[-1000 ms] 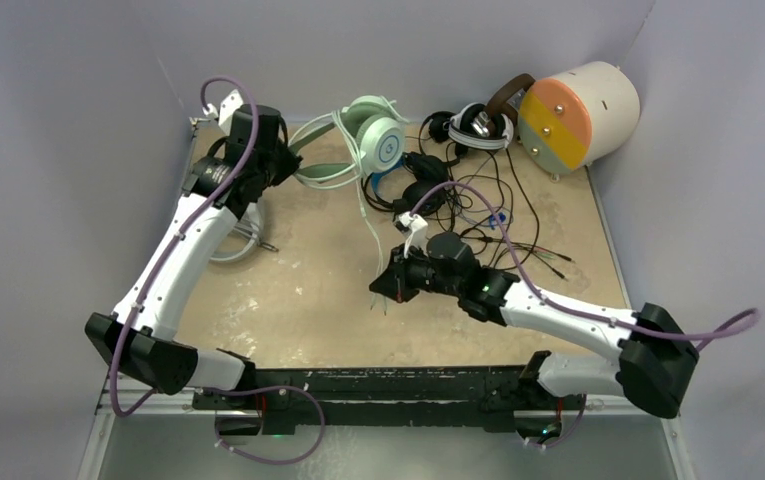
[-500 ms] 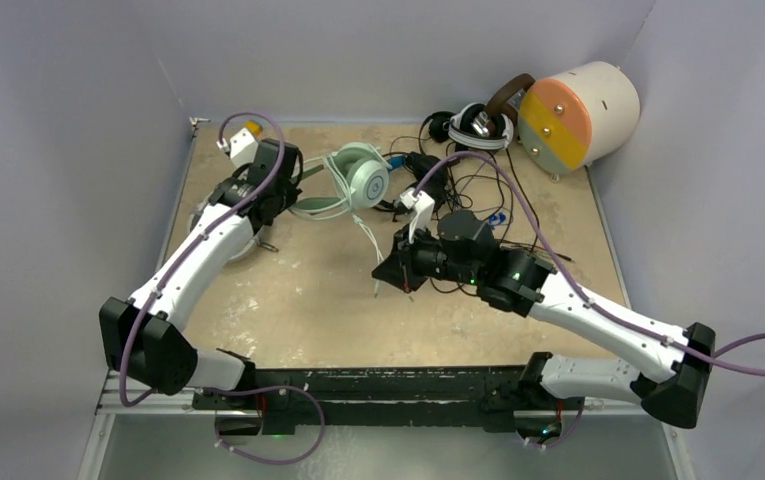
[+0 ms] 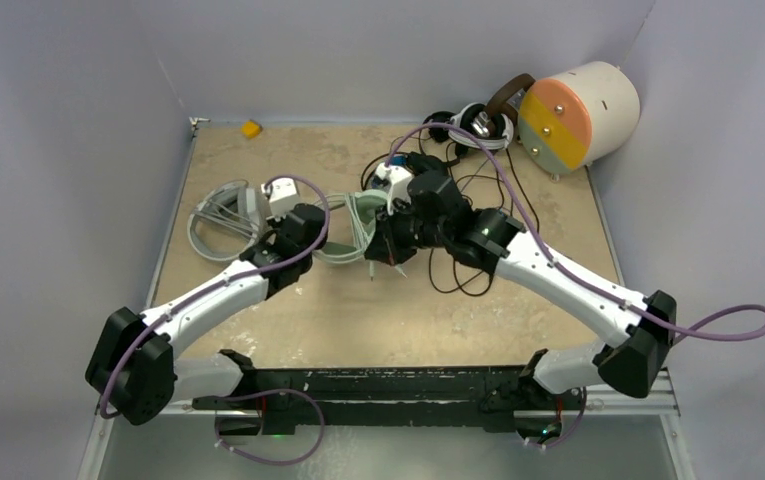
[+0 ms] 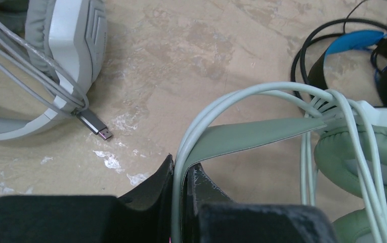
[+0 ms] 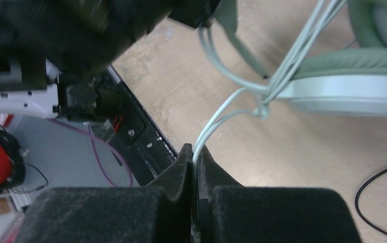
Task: Wrap the headphones
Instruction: Wrap the headphones cable around the headphones.
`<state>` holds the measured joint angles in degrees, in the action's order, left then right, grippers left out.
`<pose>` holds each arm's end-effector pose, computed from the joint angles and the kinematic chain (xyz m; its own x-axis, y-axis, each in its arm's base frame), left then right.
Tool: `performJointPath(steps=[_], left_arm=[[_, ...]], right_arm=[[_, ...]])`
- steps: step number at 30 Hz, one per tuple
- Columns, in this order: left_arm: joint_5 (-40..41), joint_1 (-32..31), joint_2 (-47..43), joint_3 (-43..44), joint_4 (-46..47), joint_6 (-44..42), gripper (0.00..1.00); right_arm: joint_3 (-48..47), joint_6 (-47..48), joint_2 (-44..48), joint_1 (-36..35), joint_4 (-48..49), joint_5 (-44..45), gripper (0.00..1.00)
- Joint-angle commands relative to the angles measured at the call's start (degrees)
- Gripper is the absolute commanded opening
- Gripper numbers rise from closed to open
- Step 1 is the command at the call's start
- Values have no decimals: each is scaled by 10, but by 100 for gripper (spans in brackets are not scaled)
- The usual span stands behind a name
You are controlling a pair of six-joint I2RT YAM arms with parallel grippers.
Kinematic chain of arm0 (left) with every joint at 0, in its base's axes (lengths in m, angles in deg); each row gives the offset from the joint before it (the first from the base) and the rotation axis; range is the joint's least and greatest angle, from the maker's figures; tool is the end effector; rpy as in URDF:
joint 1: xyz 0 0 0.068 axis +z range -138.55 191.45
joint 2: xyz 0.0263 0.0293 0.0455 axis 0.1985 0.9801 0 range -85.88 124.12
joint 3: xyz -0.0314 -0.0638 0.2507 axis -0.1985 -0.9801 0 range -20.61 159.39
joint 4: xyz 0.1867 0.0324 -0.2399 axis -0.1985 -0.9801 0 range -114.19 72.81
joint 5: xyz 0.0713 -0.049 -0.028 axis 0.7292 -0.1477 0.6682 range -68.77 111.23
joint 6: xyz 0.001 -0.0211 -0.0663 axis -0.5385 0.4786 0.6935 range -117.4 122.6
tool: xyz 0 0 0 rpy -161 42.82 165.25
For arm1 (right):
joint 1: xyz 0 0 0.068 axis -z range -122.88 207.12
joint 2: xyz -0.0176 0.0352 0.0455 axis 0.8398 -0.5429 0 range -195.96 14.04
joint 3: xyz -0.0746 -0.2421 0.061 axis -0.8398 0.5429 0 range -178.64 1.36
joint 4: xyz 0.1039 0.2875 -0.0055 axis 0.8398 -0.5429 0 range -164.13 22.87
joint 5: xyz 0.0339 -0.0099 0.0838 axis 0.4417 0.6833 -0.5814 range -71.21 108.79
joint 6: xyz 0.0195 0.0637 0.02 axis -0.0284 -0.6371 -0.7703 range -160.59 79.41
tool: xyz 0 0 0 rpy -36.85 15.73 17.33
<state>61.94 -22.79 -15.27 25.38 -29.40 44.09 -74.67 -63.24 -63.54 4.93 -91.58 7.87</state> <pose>0.2857 -0.1496 0.2136 -0.3678 -0.3572 -0.8586 -0.3322 0.9128 -0.2375 0.2218 0.3035 0.3543 -0.5870 -0.1396 -0.7975 -0.7087 0.5648 0.4228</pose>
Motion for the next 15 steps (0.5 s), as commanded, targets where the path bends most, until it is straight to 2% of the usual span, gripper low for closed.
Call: performJointPath(steps=[1, 7, 15], left_arm=[[14, -16, -42, -64, 189, -67, 0], [-91, -29, -80, -144, 272, -113, 0], [-158, -39, -80, -151, 268, -117, 0]], right_arm=[[-21, -36, -19, 75, 52, -107, 0], [-69, -39, -99, 117, 45, -130, 0], [-101, -52, -203, 141, 64, -179, 0]])
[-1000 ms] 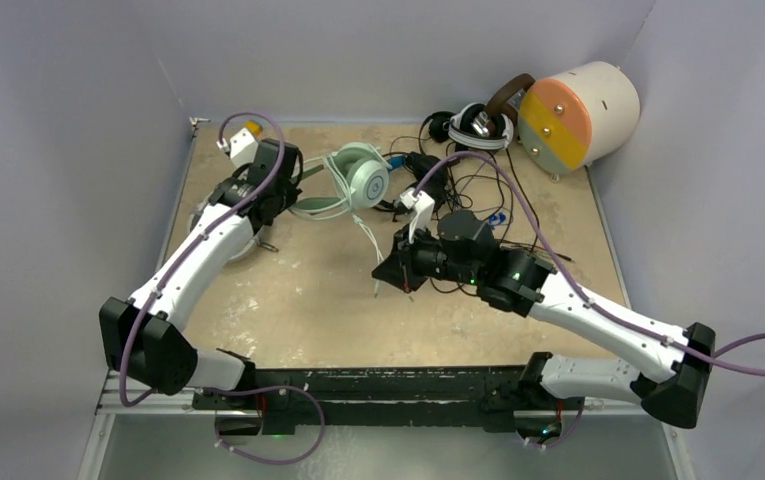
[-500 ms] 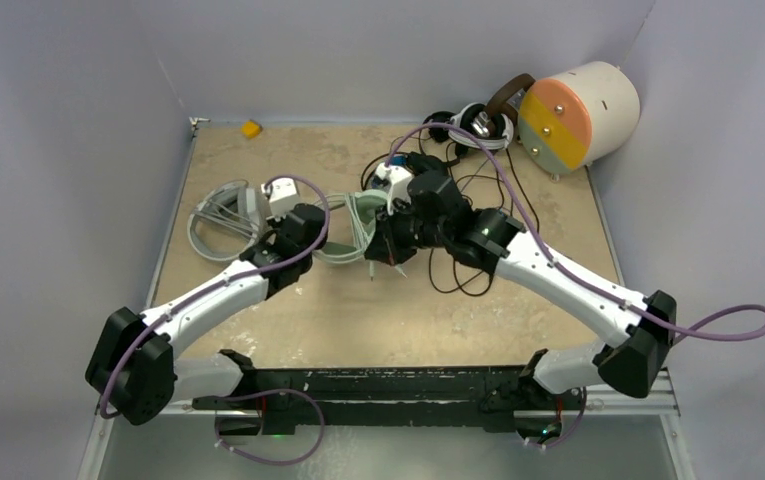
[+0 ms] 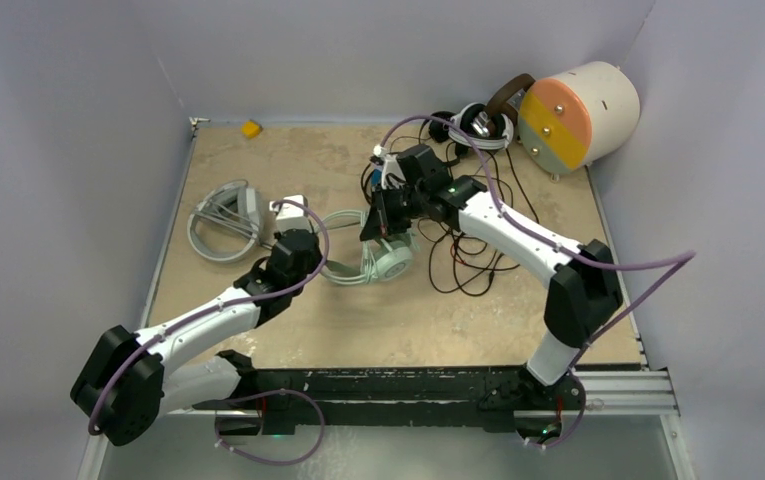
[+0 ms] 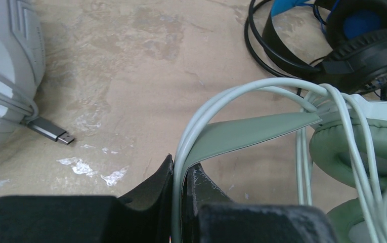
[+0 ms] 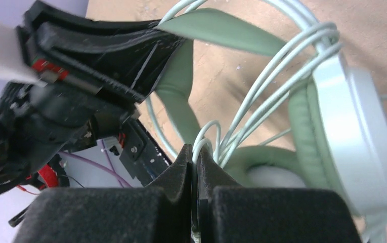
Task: Wrap the headphones
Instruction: Wrap the headphones cable around the headphones.
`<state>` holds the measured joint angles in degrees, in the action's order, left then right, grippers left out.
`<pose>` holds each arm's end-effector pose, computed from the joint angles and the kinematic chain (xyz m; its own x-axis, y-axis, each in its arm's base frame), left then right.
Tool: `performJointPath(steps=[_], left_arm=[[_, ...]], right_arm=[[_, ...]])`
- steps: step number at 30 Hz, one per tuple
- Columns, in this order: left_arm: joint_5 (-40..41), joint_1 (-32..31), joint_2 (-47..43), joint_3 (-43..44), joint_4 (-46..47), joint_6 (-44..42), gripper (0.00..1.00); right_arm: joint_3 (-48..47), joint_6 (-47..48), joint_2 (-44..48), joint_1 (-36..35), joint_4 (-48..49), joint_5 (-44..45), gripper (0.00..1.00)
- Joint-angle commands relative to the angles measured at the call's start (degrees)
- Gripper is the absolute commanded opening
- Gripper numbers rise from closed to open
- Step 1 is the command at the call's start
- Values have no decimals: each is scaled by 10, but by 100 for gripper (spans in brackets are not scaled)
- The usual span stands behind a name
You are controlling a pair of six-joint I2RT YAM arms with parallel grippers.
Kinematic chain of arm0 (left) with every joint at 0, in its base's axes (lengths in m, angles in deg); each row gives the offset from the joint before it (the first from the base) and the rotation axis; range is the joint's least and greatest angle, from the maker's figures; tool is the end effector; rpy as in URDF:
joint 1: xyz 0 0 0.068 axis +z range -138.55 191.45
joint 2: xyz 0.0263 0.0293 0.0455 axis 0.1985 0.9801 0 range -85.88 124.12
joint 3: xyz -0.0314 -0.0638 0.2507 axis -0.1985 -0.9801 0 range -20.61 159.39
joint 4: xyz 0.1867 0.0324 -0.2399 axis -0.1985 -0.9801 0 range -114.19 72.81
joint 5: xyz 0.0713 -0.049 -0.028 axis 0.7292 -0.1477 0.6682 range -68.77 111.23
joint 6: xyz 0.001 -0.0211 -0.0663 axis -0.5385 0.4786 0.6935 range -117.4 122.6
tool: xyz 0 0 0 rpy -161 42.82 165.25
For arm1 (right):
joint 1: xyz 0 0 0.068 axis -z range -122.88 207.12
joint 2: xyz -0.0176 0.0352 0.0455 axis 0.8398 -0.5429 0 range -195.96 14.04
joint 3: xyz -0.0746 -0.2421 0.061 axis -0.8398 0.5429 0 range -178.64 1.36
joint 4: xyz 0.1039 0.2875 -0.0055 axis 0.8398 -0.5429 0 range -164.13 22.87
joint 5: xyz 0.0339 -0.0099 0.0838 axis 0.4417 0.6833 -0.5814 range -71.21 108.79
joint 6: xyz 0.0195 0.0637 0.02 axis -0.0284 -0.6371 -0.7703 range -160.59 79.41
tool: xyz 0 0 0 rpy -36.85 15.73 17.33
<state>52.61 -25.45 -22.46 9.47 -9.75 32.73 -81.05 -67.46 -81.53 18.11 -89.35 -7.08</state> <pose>0.2531 -0.1530 0.1747 -0.3713 -0.2572 -0.8922 -0.0561 0.9653 -0.2549 0.3295 0.2988 0.2833 -0.7823 -0.1103 -0.6131 -0.5484 0.5887 0.5938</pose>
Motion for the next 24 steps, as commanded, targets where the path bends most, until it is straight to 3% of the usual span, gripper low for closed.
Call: performJointPath(steps=[1, 3, 6, 11, 24], left_arm=[[-70, -14, -6, 10, 71, -4, 0], [-75, -16, -1, 12, 68, -4, 0], [-76, -17, 0, 15, 59, 0, 0], [-87, -19, 2, 15, 56, 8, 0], [-94, -19, 7, 45, 13, 53, 0]], right_arm=[[-41, -11, -32, 12, 43, -28, 0], [-45, -12, -46, 14, 42, -20, 0], [-42, -14, -55, 19, 55, -17, 10], [-48, -28, -71, 23, 72, -36, 12], [-64, -37, -103, 24, 87, -54, 36]])
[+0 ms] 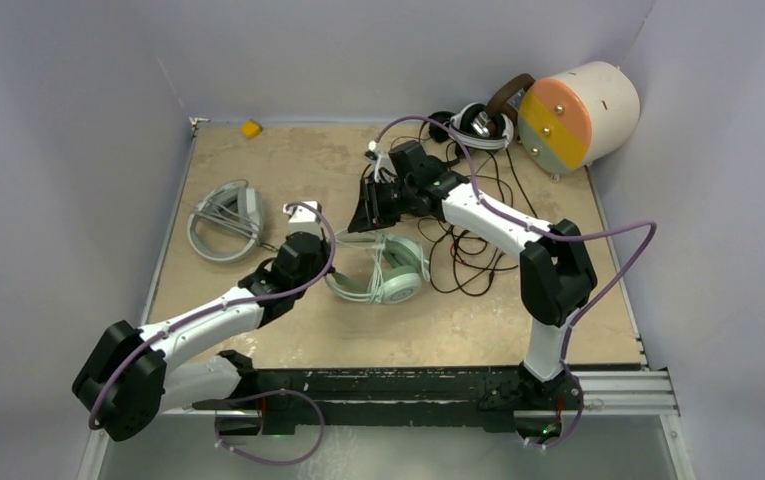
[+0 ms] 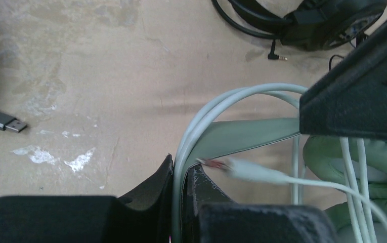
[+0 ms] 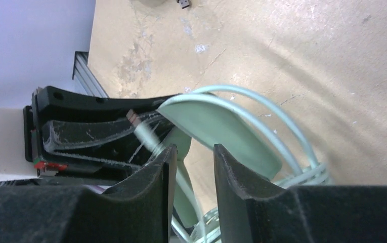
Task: Wrap the headphones
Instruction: Wrap the headphones cable around the headphones.
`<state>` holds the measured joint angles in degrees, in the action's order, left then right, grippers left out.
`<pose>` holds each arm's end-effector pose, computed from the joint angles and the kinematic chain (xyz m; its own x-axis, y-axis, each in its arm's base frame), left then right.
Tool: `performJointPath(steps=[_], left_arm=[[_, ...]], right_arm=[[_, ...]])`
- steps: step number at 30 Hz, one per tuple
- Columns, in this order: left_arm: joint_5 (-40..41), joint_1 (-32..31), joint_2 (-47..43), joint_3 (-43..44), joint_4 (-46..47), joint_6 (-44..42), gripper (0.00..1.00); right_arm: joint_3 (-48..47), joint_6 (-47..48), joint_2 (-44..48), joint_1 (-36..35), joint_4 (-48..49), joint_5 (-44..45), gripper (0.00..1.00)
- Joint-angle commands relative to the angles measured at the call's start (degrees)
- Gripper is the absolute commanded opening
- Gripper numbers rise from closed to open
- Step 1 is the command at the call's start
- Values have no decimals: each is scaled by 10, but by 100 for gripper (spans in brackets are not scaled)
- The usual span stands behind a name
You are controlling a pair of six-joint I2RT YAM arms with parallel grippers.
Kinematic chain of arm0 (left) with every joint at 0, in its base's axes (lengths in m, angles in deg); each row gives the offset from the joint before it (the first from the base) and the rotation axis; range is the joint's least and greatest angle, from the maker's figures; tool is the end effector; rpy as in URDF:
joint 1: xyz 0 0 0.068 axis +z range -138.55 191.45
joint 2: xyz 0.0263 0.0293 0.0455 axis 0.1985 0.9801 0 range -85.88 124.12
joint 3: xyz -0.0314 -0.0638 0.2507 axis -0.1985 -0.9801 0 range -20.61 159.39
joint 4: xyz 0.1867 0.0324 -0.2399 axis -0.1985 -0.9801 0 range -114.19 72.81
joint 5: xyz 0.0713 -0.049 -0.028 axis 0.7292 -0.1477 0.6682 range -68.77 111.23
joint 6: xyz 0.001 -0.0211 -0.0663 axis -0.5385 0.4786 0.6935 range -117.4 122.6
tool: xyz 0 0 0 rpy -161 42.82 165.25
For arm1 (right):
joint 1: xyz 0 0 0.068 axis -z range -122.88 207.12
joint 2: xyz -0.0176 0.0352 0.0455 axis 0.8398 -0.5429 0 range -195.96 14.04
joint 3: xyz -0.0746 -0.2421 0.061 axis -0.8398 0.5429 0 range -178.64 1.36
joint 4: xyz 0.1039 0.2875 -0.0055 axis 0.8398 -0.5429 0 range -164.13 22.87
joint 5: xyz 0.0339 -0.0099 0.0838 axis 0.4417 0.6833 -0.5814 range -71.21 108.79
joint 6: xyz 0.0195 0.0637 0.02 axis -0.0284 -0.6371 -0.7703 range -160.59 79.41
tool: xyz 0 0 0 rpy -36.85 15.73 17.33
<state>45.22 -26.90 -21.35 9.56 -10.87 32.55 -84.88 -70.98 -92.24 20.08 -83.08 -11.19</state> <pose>0.2477 -0.1665 0.1662 -0.4619 -0.2163 -0.8602 0.0632 0.9593 -0.2751 0.3699 0.3146 0.2388 -0.8318 -0.0788 -0.5494 -0.4912 0.5654 0.6626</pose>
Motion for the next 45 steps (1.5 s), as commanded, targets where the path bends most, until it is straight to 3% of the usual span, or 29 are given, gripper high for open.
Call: performJointPath(steps=[1, 12, 19, 25, 29, 35, 43, 45], left_arm=[[-25, -4, -4, 48, 16, 60, 0], [-36, -3, 28, 123, -103, 116, 0], [-23, 9, 43, 119, -92, 116, 0], [-50, 27, 60, 107, -43, 104, 0], [-34, 27, 70, 93, -13, 88, 0], [-8, 27, 98, 56, 53, 81, 0], [5, 27, 129, 24, 147, 50, 0], [8, 27, 131, 20, 158, 34, 0]], right_arm=[[-27, -1, 2, 4, 24, -14, 36], [-44, 26, -6, 6, -4, 16, 32], [31, 114, 134, 5, 32, 43, 36], [154, 277, 272, -3, 26, -13, 38], [248, 301, 334, -56, 80, 33, 44], [328, 331, 344, -159, 138, 104, 57], [347, 398, 320, -164, 102, 128, 66], [360, 405, 327, -164, 112, 137, 76]])
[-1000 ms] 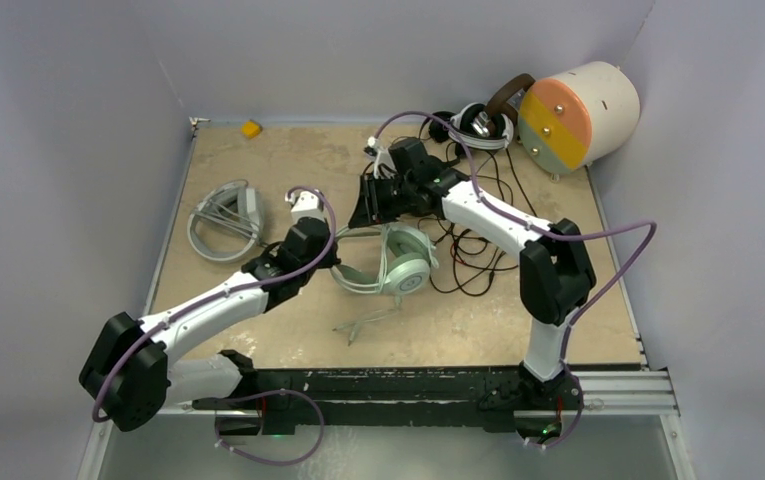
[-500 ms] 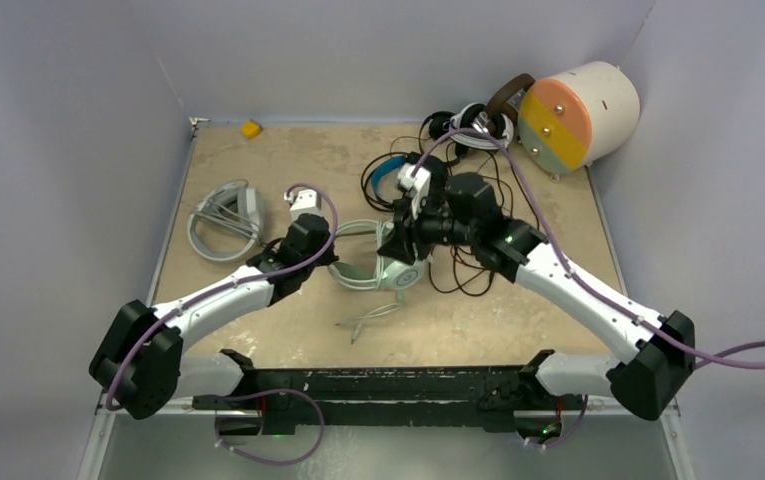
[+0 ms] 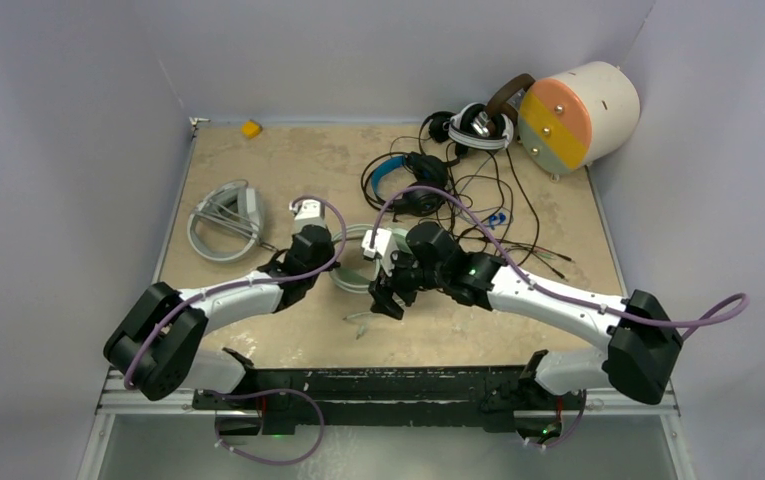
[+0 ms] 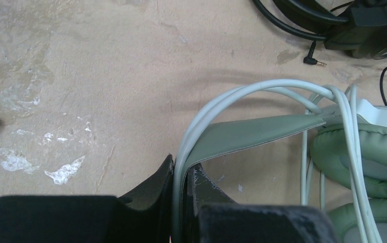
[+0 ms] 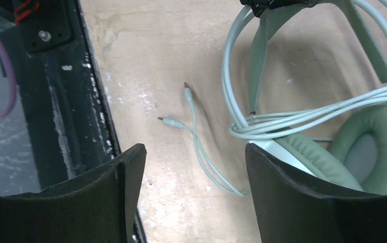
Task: Wrap the headphones
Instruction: Wrap the headphones cable around the headphones.
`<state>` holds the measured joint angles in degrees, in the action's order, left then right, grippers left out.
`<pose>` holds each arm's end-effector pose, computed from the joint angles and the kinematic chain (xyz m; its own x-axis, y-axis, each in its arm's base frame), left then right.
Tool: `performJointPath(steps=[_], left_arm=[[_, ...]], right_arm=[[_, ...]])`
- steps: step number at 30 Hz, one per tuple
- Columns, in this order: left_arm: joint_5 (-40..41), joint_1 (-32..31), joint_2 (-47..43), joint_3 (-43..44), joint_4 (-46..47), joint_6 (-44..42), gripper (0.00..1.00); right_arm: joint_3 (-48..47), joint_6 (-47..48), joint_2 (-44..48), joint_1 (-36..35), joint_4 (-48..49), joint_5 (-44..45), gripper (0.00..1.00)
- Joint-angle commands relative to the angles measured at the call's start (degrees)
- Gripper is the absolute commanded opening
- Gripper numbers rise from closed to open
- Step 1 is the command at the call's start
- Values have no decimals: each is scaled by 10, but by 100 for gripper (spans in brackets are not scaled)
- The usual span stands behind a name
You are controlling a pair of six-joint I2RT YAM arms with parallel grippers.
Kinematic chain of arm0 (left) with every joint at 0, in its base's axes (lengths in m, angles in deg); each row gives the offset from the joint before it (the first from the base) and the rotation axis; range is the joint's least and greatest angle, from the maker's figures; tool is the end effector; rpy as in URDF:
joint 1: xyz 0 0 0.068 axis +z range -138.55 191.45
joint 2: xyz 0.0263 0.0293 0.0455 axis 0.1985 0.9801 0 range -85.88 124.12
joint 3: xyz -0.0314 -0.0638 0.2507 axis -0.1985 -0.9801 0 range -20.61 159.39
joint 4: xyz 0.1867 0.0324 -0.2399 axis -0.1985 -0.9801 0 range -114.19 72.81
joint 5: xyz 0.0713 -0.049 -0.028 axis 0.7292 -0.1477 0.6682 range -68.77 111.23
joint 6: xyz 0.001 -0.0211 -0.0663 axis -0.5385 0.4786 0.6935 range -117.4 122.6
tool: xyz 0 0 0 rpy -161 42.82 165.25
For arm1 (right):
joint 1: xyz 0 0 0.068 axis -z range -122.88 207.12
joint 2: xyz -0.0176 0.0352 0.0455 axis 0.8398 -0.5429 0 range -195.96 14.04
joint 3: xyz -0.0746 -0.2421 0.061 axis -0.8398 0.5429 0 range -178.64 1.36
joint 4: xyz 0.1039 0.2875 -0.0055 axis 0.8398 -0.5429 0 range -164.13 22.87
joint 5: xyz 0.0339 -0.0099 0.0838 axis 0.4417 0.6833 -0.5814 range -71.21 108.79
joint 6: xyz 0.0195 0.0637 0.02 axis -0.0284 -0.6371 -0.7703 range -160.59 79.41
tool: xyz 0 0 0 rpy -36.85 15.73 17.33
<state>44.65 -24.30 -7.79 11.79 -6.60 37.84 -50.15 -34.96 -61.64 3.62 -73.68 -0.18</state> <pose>0.2712 -0.1673 0.1202 -0.5382 -0.2651 -0.8001 -0.0471 0.9572 -0.2855 0.1983 0.2990 0.2272 -0.2115 -0.4419 -0.8718 -0.9517 0.2960 0.0809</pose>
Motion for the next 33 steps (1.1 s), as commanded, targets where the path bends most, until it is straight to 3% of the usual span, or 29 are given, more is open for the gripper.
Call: performJointPath(steps=[1, 2, 5, 8, 15, 27, 31, 32, 33], left_arm=[[14, 1, -5, -4, 118, -23, 0], [16, 1, -5, -5, 120, -27, 0], [21, 2, -4, -11, 130, -36, 0], [25, 2, 1, -16, 138, -43, 0], [4, 2, 4, -30, 171, -62, 0], [-7, 6, 8, -49, 199, -66, 0], [-13, 8, 14, -58, 205, -60, 0], [-13, 8, 16, -59, 206, -59, 0], [-14, 8, 17, -60, 207, -56, 0]], right_arm=[[15, 48, 17, 1, 19, 29, 87], [11, 54, 8, 1, 11, 27, 92], [-9, 70, -28, 1, -20, 24, 80], [-4, 91, -49, -12, -21, 14, 75], [-3, 141, -78, -49, -1, 96, 73], [-18, 150, -176, -55, -8, 150, 68], [-31, 149, -202, -57, -21, 150, 58], [-31, 149, -202, -57, -20, 144, 53], [-30, 149, -200, -58, -17, 138, 40]])
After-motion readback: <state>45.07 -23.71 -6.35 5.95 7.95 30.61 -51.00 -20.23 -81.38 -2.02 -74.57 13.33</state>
